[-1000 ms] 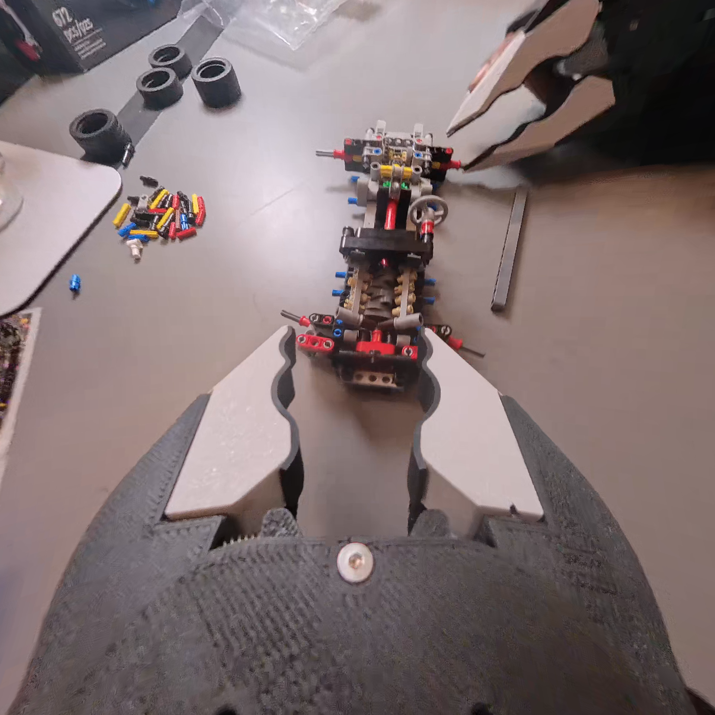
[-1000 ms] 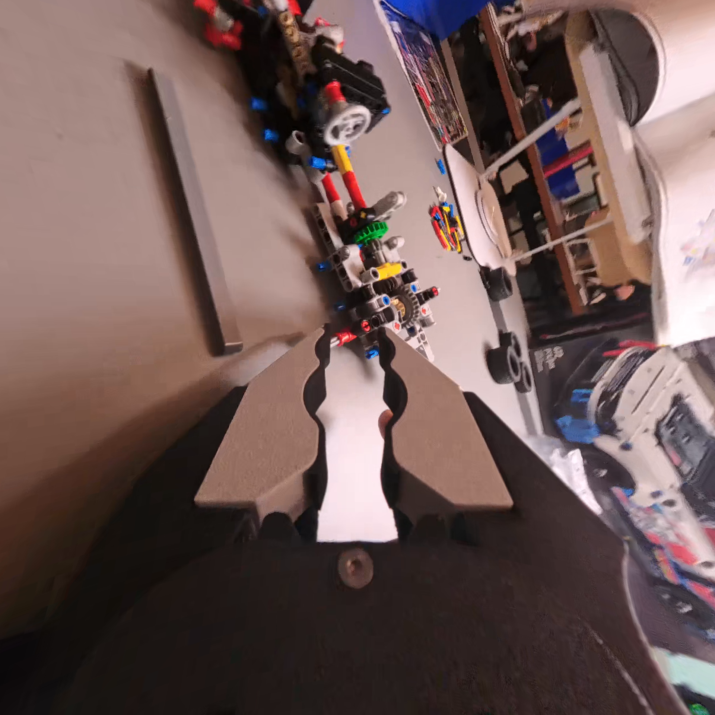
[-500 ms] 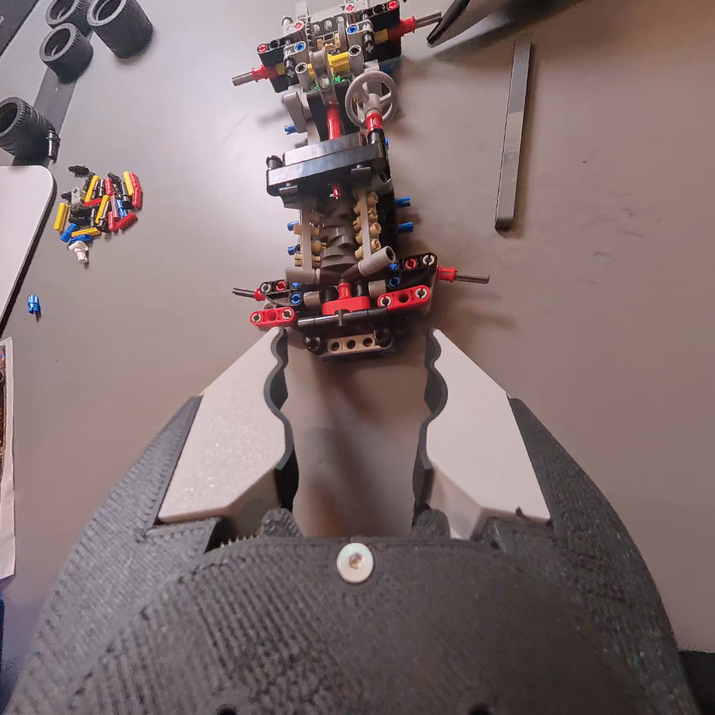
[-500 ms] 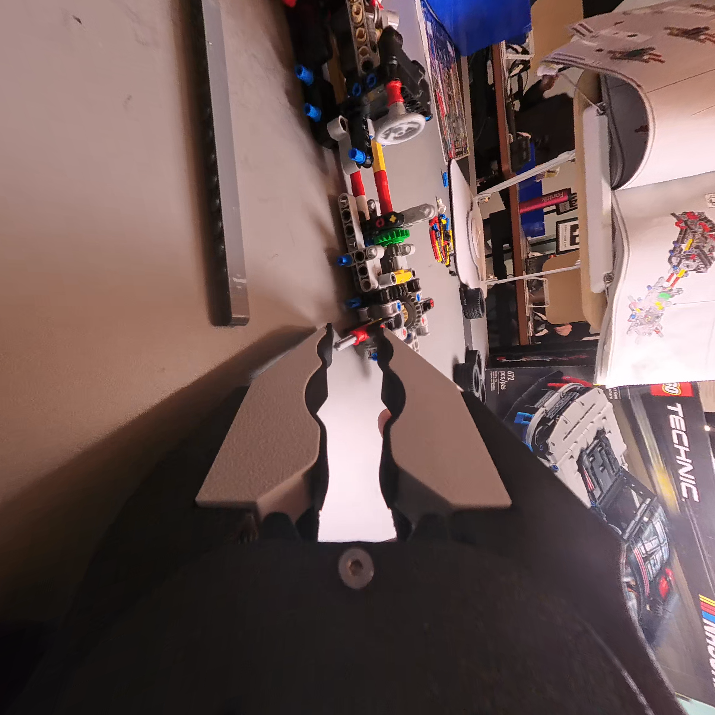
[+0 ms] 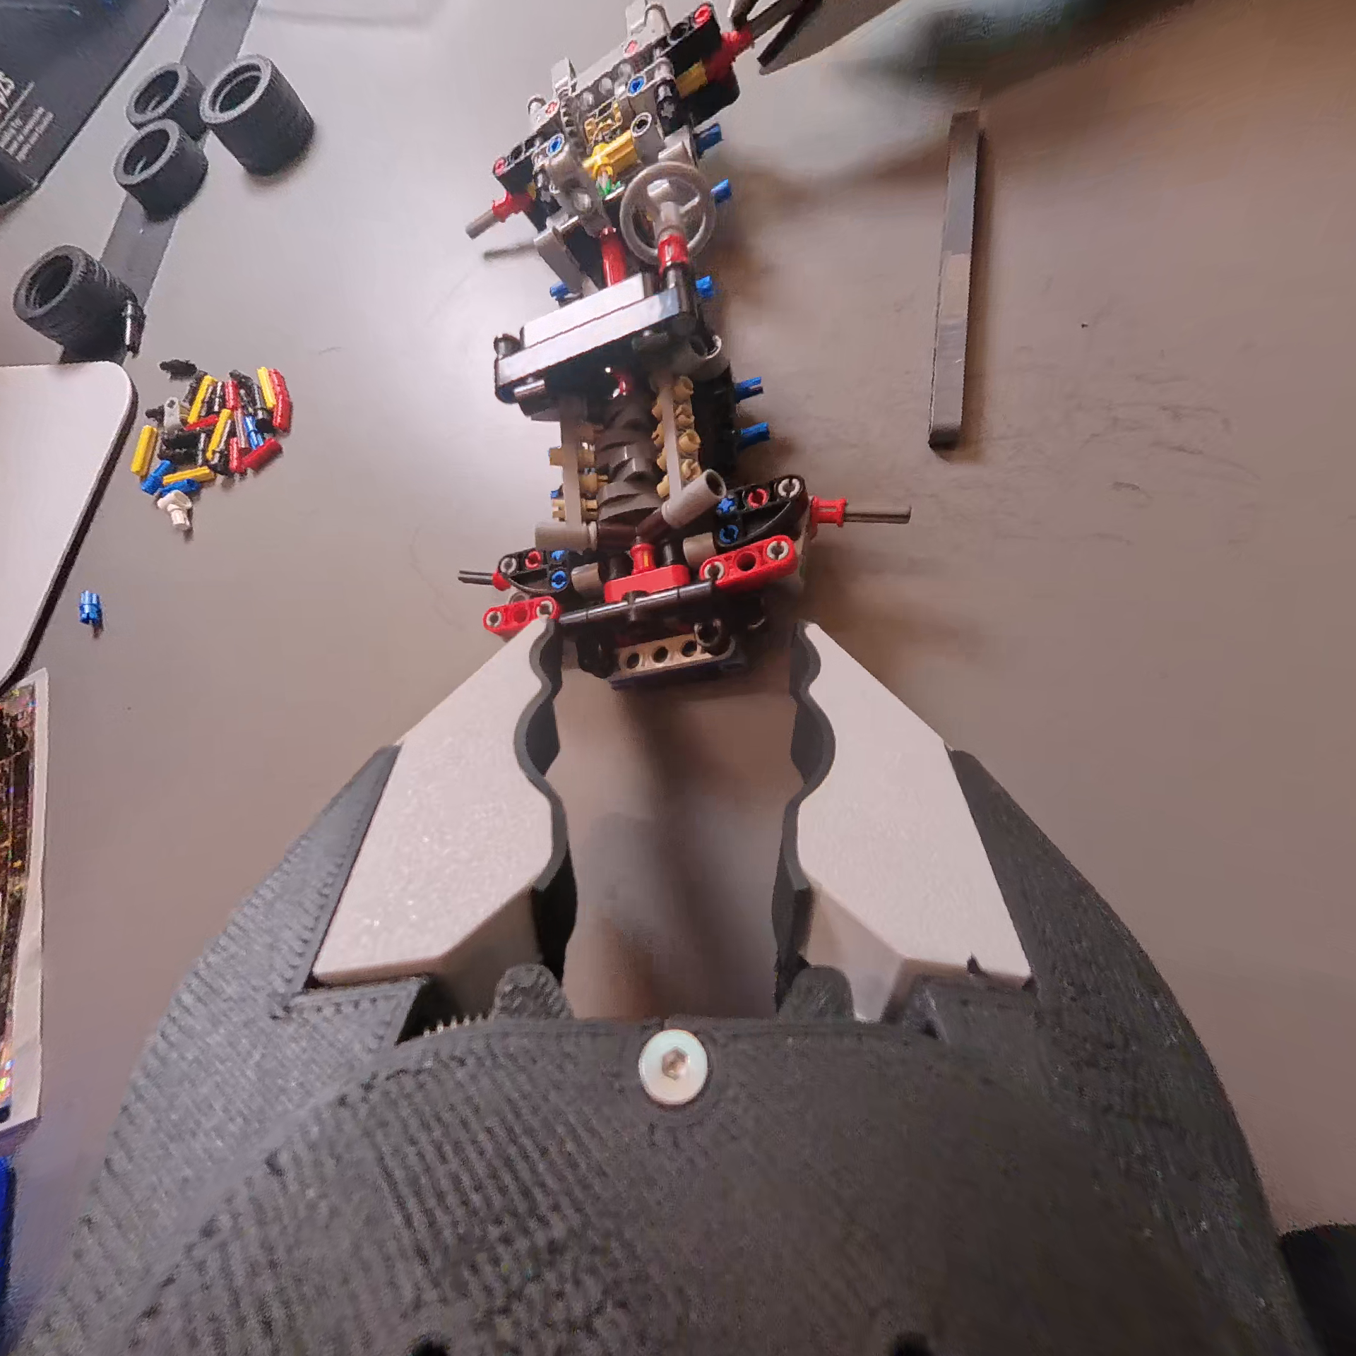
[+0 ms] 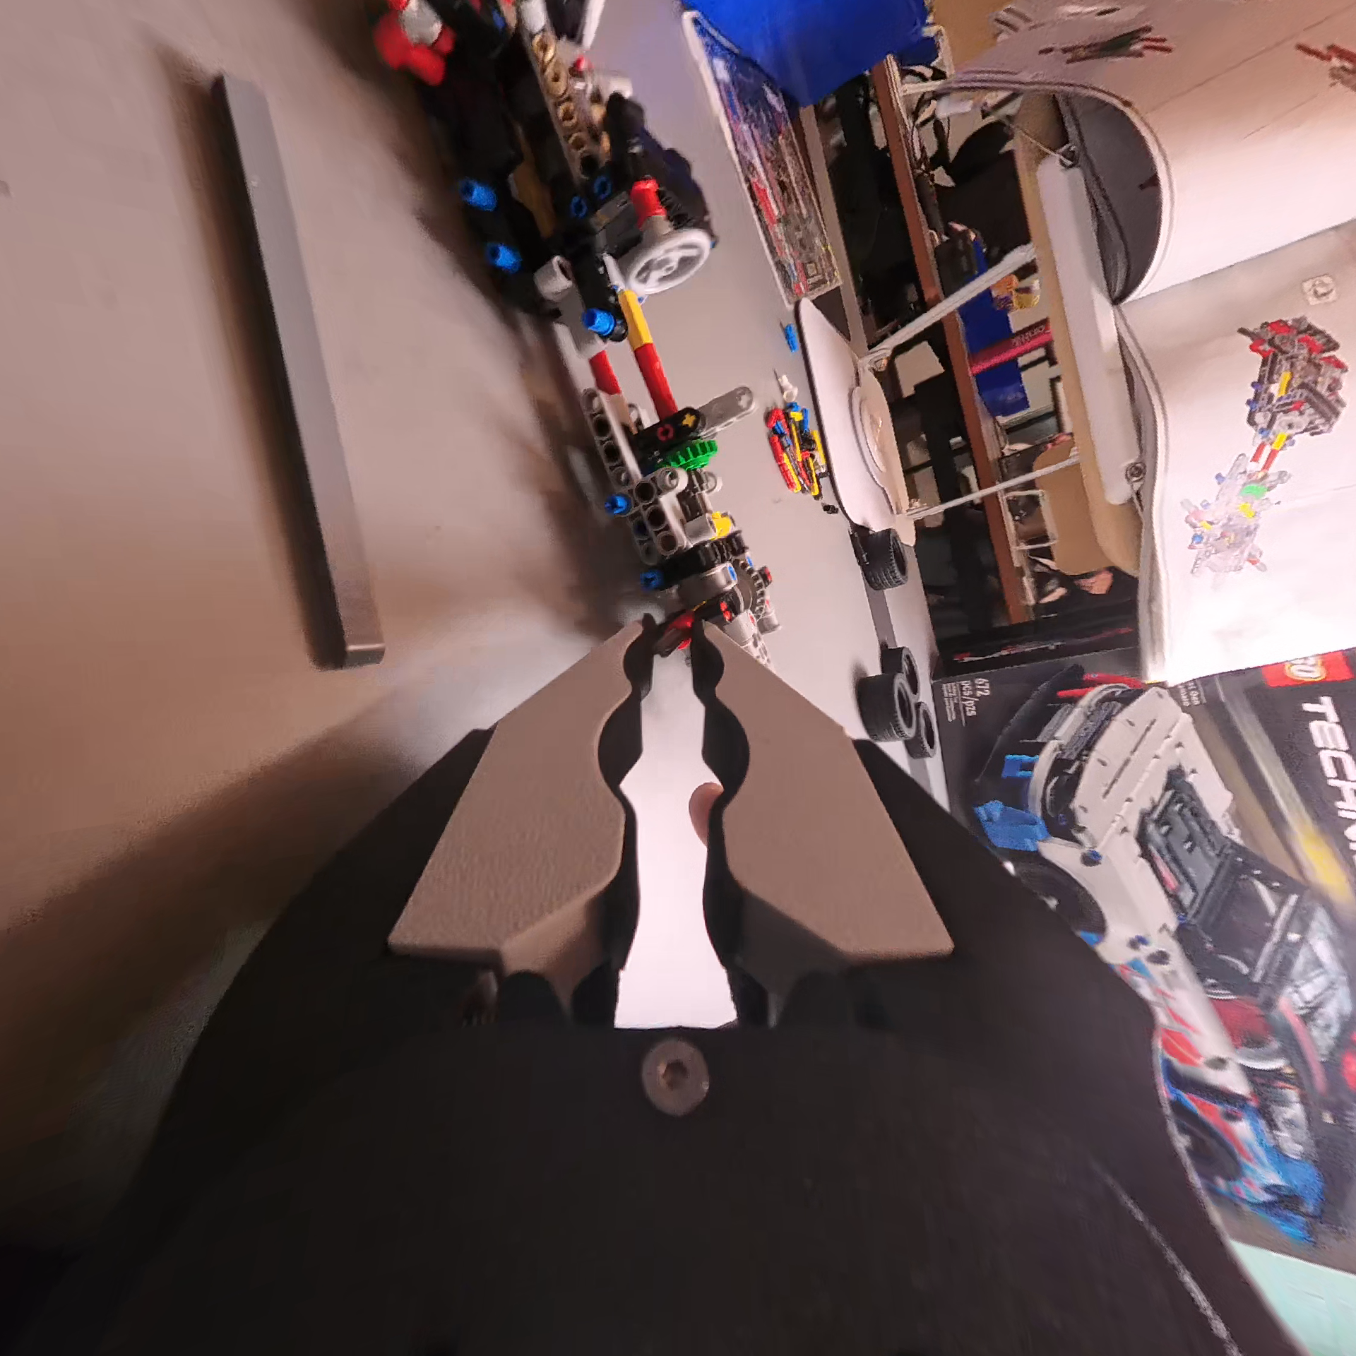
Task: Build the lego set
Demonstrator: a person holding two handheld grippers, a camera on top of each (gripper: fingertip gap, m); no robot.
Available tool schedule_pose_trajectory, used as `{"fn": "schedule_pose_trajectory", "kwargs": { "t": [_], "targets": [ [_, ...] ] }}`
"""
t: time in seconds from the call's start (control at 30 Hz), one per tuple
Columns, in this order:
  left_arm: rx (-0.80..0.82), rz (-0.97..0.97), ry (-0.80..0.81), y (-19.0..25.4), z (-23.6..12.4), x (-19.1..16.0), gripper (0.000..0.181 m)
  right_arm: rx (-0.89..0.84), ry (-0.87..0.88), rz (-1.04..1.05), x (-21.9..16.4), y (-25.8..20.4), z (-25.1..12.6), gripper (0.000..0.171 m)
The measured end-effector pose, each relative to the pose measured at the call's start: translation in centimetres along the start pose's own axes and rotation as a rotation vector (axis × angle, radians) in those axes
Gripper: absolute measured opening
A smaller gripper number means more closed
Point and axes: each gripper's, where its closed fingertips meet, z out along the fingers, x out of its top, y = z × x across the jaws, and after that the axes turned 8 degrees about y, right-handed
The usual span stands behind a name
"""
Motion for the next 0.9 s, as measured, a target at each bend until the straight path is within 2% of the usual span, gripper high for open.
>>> {"fn": "schedule_pose_trajectory", "kwargs": {
  "t": [0.23, 0.57, 0.9],
  "targets": [
    [0.059, 0.163, 0.012, -0.4, 0.4, 0.3, 0.071, 0.045, 0.036, 0.2, 0.8, 1.5, 0.0, 0.006],
    [0.144, 0.279, 0.06, -1.1, 0.7, 1.2, 0.051, 0.084, 0.059, 0.445, 1.2, 3.2, -0.1, 0.007],
    [0.087, 0.02, 0.229, -1.9, -0.9, 3.3, 0.043, 0.106, 0.126, 0.66, 2.2, 5.0, -0.3, 0.006]
  ]
}}
